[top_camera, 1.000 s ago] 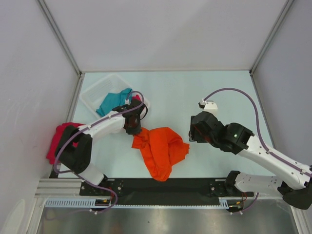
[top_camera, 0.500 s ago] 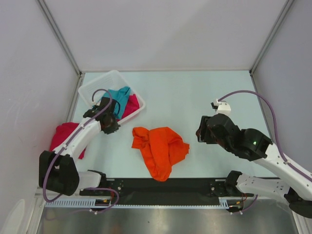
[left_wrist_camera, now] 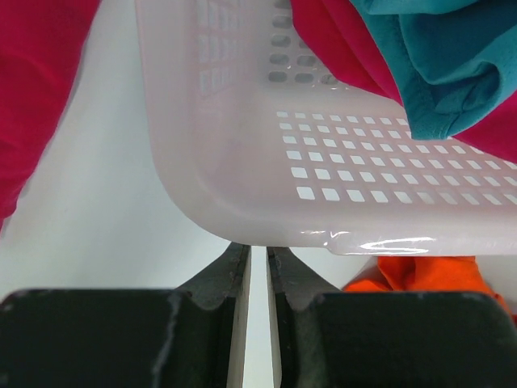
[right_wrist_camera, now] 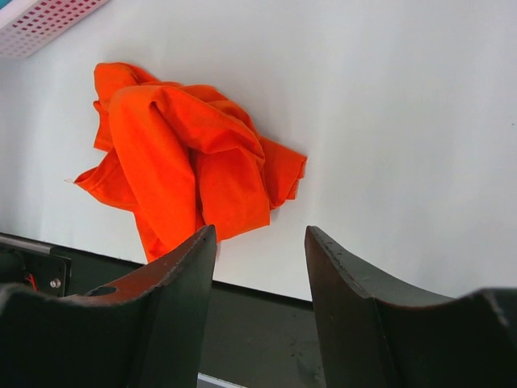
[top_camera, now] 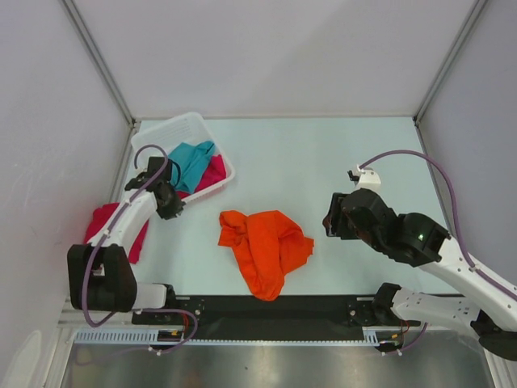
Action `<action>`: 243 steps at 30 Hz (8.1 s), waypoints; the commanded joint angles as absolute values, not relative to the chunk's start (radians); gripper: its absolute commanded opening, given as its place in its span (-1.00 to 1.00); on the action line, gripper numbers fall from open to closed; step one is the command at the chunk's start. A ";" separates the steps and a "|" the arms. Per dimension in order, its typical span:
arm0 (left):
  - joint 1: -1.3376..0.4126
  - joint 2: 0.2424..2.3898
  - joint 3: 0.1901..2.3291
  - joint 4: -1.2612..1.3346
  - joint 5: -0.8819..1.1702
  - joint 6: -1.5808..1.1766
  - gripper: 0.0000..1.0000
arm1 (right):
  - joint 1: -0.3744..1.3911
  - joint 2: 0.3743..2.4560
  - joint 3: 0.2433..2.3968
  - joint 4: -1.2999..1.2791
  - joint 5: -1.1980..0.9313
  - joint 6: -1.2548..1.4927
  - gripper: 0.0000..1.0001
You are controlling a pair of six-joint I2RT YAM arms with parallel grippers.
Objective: Fold and stack the t-shirts
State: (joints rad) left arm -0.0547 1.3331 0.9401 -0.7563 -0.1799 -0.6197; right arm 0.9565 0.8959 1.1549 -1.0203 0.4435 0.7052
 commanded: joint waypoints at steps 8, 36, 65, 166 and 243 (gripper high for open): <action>0.052 1.492 1.133 -0.658 -0.175 -0.617 -0.69 | 0.992 0.914 1.201 -1.032 0.468 0.738 0.08; -0.093 1.543 1.483 -0.686 -0.328 -0.503 -0.89 | 0.999 0.982 1.204 -1.022 0.480 0.712 0.07; -0.391 2.057 1.721 -0.405 -0.112 -0.342 -0.89 | 1.042 0.983 1.259 -1.135 0.523 0.804 0.07; -0.442 1.134 1.045 -0.584 -0.111 -0.486 -0.69 | 0.719 1.158 0.956 -0.549 0.068 0.609 0.32; -0.882 0.880 0.617 -0.508 -0.166 -0.724 0.65 | 0.887 1.416 0.946 -0.442 0.138 0.692 0.26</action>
